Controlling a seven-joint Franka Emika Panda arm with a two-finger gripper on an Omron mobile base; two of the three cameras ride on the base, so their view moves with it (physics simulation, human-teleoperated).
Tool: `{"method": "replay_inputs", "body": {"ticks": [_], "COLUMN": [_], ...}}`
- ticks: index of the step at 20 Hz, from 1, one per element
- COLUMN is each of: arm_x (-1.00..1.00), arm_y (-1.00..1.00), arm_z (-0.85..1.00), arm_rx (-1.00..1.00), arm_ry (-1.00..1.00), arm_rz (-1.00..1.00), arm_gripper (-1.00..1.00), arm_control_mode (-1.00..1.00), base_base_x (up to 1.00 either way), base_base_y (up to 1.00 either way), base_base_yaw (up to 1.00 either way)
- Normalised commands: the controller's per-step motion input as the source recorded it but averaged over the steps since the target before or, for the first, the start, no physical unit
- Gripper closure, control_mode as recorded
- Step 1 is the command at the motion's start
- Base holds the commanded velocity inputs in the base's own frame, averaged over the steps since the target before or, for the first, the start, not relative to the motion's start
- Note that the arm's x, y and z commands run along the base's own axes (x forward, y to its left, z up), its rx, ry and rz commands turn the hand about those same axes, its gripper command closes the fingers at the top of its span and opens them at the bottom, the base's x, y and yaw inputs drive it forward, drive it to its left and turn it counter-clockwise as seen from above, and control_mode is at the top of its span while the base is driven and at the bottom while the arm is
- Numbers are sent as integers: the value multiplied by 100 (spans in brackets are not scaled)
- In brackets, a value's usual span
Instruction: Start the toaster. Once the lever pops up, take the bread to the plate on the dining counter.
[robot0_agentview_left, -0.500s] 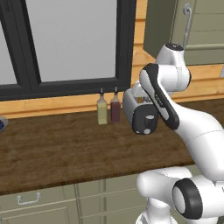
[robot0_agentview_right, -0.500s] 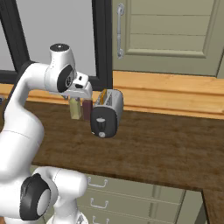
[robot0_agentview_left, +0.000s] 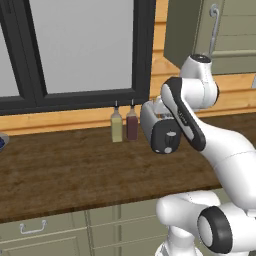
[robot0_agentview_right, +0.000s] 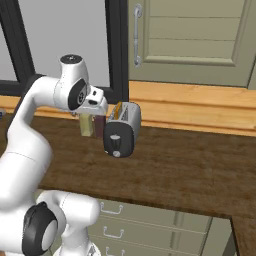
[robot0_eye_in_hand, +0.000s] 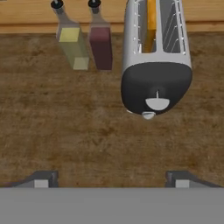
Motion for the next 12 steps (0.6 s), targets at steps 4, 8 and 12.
{"method": "replay_inputs", "body": {"ticks": [4,8,12], "arm_x": [6,35,52], "arm_y": [-25,-13,-17], "arm_z": [-49,-21,-6], "arm_rx": [0,0,0], "arm_ry": [-5,-3,-1], "arm_rz": [-1,-3,-1], "arm_gripper": [-100,-100,-100], "arm_control_mode": [-100,-100,-100], "base_base_x": [0,0,0], "base_base_y": [0,0,0], "base_base_yaw": [0,0,0]}}
